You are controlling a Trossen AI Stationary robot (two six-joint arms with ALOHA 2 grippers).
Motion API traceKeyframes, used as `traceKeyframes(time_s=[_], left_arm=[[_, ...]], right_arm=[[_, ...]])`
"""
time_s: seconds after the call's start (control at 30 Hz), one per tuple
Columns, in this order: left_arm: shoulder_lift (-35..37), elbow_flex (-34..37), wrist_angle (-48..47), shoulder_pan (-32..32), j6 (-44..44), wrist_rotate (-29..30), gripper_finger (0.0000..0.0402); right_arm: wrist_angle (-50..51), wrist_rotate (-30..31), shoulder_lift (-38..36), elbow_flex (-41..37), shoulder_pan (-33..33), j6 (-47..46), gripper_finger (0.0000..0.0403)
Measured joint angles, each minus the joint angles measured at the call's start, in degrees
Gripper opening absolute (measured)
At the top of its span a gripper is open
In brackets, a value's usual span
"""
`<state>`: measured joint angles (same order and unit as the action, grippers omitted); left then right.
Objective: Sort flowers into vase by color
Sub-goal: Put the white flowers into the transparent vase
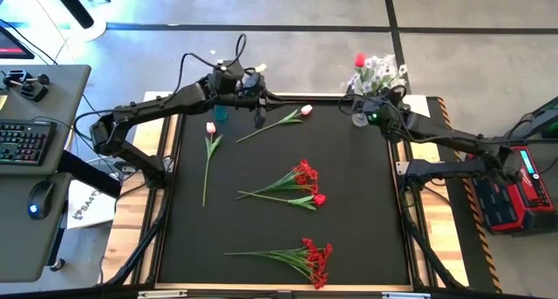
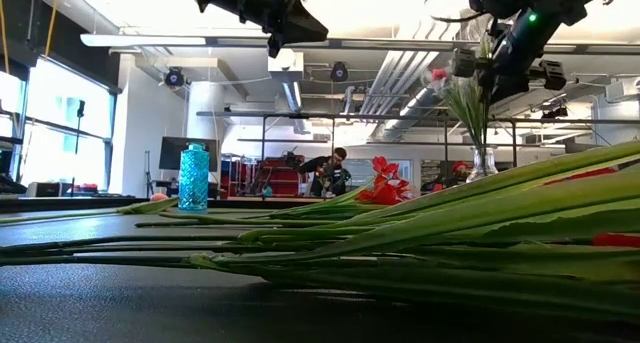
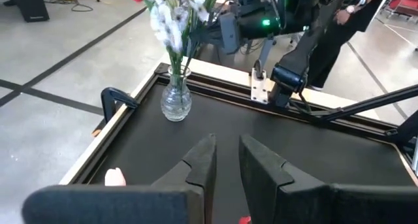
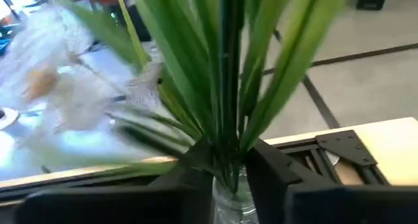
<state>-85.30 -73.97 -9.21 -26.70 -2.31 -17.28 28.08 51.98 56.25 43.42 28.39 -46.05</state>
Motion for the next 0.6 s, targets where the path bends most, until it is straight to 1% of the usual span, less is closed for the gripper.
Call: traceKeyframes(time_s=[0.17,0.23,0.33,0.4,0.6], left_arm=[[0.00,-0.01,-1.12,0.00,-0.02,0.08,0.0060],[0.00,0.00,-1.64,0.00,-0.02,0.12,0.0062],[0.00,-0.01,-3.13,0.00,-0.02,0.22,0.0063],[0.00,-0.01,-4.15,0.00,-0.02,0.57,0.0063],[-0.24,-0.01,-10.41,-0.01,2.93,6.90,0.0063]], right_arm=[[0.78,-6.47,0.00,1.47,1.88,-0.04,0.0134],[2.84,-9.08,0.00,2.93,2.62,-0.41,0.0151],[6.47,-10.68,0.00,6.08,3.10,-0.68,0.0171],[10.49,-10.76,0.00,8.89,3.11,-3.15,0.0178],[22.54,-11.97,-0.04,18.81,3.09,-7.88,0.0184]])
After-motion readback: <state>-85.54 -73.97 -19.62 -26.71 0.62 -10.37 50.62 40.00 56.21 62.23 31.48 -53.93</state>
